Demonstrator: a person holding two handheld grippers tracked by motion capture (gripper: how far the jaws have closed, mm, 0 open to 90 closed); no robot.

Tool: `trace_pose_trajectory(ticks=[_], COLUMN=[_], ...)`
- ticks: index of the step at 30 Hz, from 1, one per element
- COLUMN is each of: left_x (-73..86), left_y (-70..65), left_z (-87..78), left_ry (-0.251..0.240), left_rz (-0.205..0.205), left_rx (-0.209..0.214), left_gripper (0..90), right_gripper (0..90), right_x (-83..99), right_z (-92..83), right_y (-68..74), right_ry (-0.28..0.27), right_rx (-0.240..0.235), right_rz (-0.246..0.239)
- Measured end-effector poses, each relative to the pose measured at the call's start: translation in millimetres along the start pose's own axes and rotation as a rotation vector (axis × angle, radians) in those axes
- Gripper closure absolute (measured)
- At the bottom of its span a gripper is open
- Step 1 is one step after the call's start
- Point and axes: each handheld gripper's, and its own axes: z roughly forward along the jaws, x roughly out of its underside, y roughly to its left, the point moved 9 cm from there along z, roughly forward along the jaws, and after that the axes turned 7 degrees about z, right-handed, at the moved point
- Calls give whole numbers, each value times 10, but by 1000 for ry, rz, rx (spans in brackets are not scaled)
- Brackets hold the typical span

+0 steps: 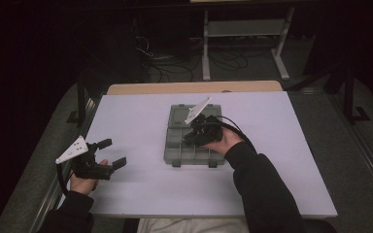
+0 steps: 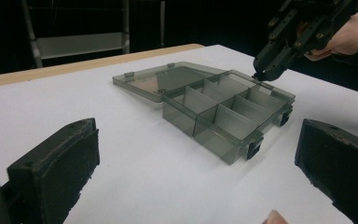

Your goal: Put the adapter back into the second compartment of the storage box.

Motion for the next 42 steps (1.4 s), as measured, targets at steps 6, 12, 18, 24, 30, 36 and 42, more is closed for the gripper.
trace_pose_trajectory(ticks=[6, 12, 18, 24, 30, 36, 42], left_x=[0, 1, 1, -1, -2, -3, -2], left_y=[-2, 0, 0, -1, -3, -2, -3], left_z=[0, 1, 2, 1, 1, -1, 1], left_ry=[0, 1, 0, 0, -1, -1, -1], left_rz=[0, 1, 1, 2, 0, 0, 0], left_rx=[1, 1, 1, 1, 1, 2, 1], left_gripper=[0, 0, 0, 0, 0, 0, 0], right_gripper=[749, 748, 748, 748, 749, 749, 748], right_x=[6, -7, -46, -71, -36, 5, 11], right_z=[17, 27, 34, 53, 131, 191, 246], right_y=[-74, -158, -256, -312, -420, -527, -569], right_ry=[-6, -11, -19, -14, 8, 18, 19], right_rx=[-1, 8, 20, 32, 56, 81, 80], right_rz=[18, 37, 53, 60, 77, 108, 122])
